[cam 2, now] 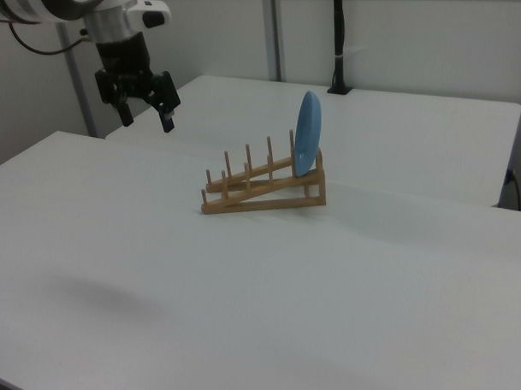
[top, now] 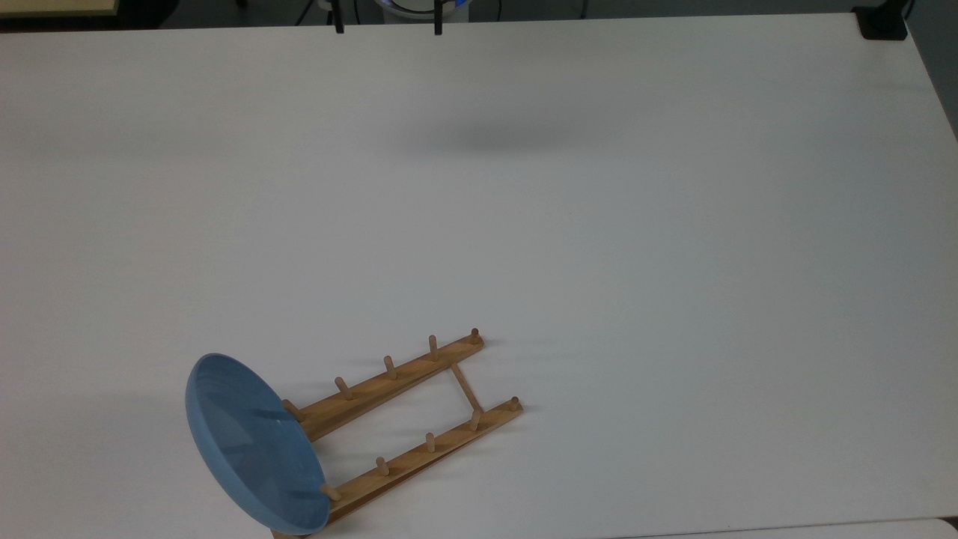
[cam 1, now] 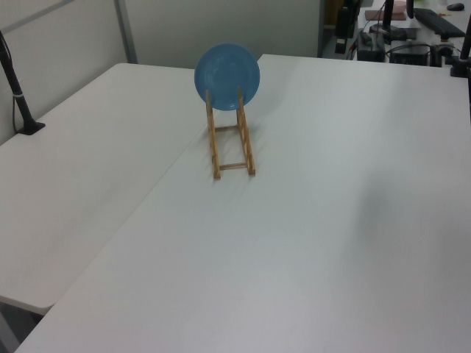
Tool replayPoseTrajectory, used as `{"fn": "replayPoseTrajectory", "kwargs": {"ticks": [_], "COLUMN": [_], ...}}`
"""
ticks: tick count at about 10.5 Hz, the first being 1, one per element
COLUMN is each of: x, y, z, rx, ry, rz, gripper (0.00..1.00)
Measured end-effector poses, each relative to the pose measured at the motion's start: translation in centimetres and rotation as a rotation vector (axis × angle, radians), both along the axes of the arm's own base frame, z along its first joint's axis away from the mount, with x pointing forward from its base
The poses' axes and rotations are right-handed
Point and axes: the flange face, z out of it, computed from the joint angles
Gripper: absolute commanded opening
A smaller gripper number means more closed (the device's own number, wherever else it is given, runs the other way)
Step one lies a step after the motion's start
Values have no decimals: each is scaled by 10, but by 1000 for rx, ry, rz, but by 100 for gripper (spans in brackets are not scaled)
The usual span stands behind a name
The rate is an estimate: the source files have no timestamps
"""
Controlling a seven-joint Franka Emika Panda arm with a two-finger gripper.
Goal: Pick plate from plate rack
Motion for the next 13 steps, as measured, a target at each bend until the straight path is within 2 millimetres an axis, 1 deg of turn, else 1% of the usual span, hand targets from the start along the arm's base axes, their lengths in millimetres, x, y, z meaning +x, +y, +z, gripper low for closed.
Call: {"fn": "replayPoseTrajectory", "kwargs": {"ticks": [3,11,13], "x": [2,2,2], "y": [2,3,3], "z": [-4,-5,-5], "rx": [13,14,12], "ry": [3,6,8], "rz": [2,3,28], "gripper": [100,100,100]}}
